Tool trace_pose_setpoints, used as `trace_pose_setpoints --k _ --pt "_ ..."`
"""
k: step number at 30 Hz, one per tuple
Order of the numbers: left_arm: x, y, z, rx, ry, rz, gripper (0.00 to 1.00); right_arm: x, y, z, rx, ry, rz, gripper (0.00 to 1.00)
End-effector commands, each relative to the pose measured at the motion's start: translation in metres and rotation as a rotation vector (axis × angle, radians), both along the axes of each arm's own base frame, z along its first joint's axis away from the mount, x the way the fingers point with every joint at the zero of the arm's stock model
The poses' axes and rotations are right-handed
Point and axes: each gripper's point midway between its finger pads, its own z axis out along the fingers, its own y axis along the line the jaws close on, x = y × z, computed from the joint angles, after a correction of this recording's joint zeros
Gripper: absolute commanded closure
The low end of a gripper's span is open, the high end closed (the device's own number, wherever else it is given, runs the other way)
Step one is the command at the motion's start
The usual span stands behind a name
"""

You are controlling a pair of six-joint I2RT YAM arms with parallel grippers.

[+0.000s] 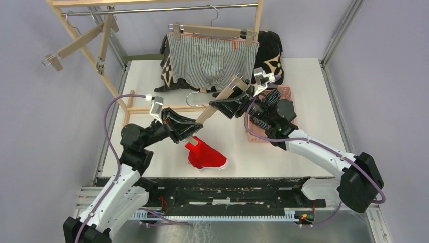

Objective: Remove the underwear clipped to the hanger

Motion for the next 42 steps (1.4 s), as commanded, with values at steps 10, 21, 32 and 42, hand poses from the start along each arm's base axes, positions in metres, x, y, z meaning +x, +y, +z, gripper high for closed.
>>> trace_pose_setpoints --k 10,21,32,42 --pt "0.002 0.005 0.028 -0.220 -0.018 0.009 0.97 -0.030 -0.011 0.045 0.104 -0.113 0.073 0.88" --pt "0.005 0.004 0.024 -0.228 0.010 -0.002 0.87 -0.034 -0.007 0.042 0.088 -0.132 0.068 0.99" --pt "0.006 0.019 0.009 -0.067 -0.053 0.166 0.26 -0.038 -0.015 0.048 0.095 -0.146 0.034 0.99" --pt "0.003 0.020 -0.015 -0.032 -0.018 0.168 0.26 -0.034 -0.020 0.065 0.114 -0.189 -0.016 0.99"
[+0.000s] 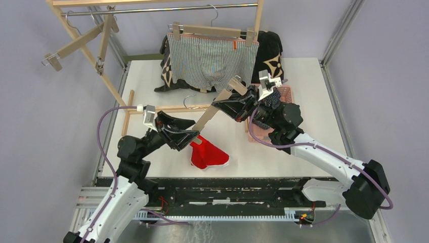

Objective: Remove the underwear clipped to the hanger

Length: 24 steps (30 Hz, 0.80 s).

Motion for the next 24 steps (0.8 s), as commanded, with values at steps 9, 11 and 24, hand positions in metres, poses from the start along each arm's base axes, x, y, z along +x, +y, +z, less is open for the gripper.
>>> trace_pose_setpoints --k 9,11,24 --pt "0.018 0.000 -0.004 0.044 -0.015 0.049 0.26 0.007 -0.010 0.057 0.083 -0.146 -0.108 0.99" --pt "0.020 -0.001 -0.007 0.055 -0.009 0.051 0.26 0.011 -0.010 0.059 0.082 -0.152 -0.126 0.99" --pt "0.022 -0.001 0.003 0.035 -0.082 0.061 0.50 0.020 -0.003 0.045 0.051 -0.121 -0.130 0.99"
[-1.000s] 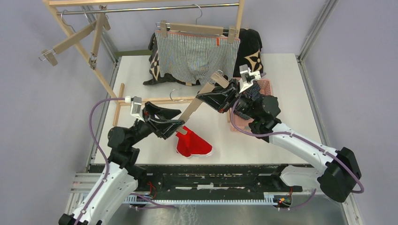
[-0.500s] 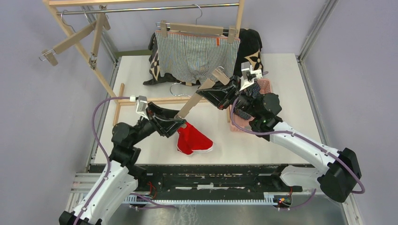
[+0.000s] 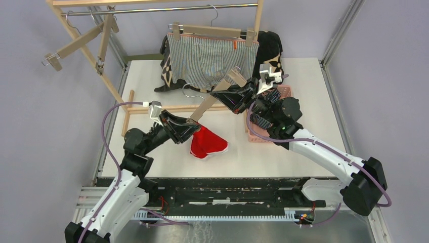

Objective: Remove the underwear clipped to the hanger

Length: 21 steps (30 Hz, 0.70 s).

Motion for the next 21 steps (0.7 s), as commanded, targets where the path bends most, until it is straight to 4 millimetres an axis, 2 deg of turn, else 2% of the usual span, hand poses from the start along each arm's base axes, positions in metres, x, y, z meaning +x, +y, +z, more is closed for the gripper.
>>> trace_pose_setpoints --k 1,2,3,6,9,10,12,13,16,21 --pt "-0.003 0.004 0.031 -0.023 -0.164 0.020 0.50 -0.001 -0.005 0.022 0.046 -0.052 -0.028 0.99" --pt "-0.004 0.004 0.032 -0.024 -0.170 0.020 0.53 -0.001 -0.006 0.023 0.044 -0.054 -0.030 0.99" --pt "-0.005 0.004 0.032 -0.022 -0.178 0.016 0.61 -0.001 -0.006 0.022 0.042 -0.053 -0.032 0.99" --pt "-0.006 0.003 0.033 -0.009 -0.197 0.009 0.95 0.000 -0.006 0.019 0.032 -0.051 -0.039 0.99" --pt "-0.003 0.005 0.036 -0.004 -0.210 0.033 0.97 0.002 -0.006 0.016 0.022 -0.046 -0.047 0.99" --pt "-0.001 0.006 0.038 -0.002 -0.216 0.044 0.94 0.003 -0.006 0.015 0.018 -0.045 -0.047 0.99" --pt "0.002 0.008 0.042 -0.003 -0.220 0.066 0.55 0.002 -0.006 0.014 0.013 -0.045 -0.047 0.99" --pt "0.003 0.009 0.047 -0.010 -0.225 0.076 0.43 0.002 -0.006 0.014 0.010 -0.045 -0.047 0.99" --pt "0.000 0.011 0.058 -0.021 -0.256 0.085 0.33 -0.001 -0.007 0.014 0.006 -0.046 -0.043 0.99" --pt "-0.007 0.013 0.073 -0.030 -0.308 0.079 0.30 -0.007 -0.007 0.013 0.014 -0.036 -0.012 0.99"
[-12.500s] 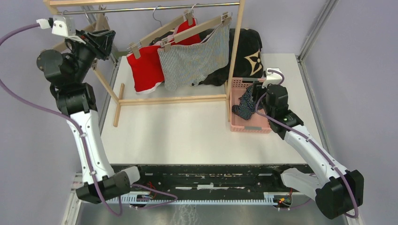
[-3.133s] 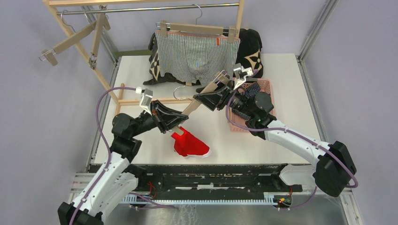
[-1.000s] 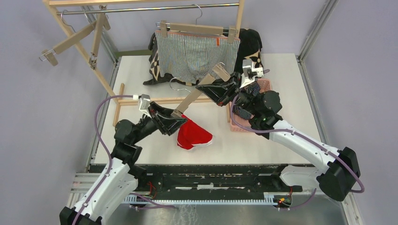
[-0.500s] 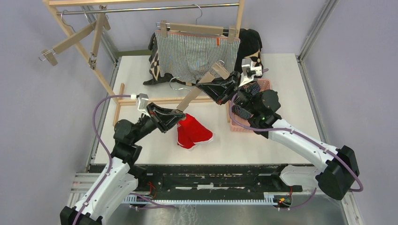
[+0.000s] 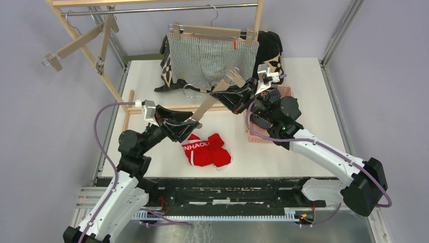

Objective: Remove the underwear clipped to the hanger

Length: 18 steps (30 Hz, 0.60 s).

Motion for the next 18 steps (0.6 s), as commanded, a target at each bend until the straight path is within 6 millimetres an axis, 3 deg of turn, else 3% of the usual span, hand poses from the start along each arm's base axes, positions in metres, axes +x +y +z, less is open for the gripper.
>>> trace_pose_setpoints --k 1,10,14,18 --pt "-0.012 0.004 0.044 -0.022 -0.167 0.007 0.30 -0.016 -0.008 0.023 0.052 -0.054 0.026 0.99" --pt "-0.019 -0.012 0.035 0.000 -0.152 -0.131 0.38 -0.023 -0.007 0.030 0.081 -0.049 0.073 0.99" --pt "-0.019 -0.017 0.033 0.006 -0.141 -0.169 0.48 -0.026 -0.006 0.031 0.088 -0.047 0.095 0.99" --pt "-0.023 -0.017 0.035 0.005 -0.171 -0.177 0.65 -0.028 -0.006 0.031 0.089 -0.047 0.099 0.99"
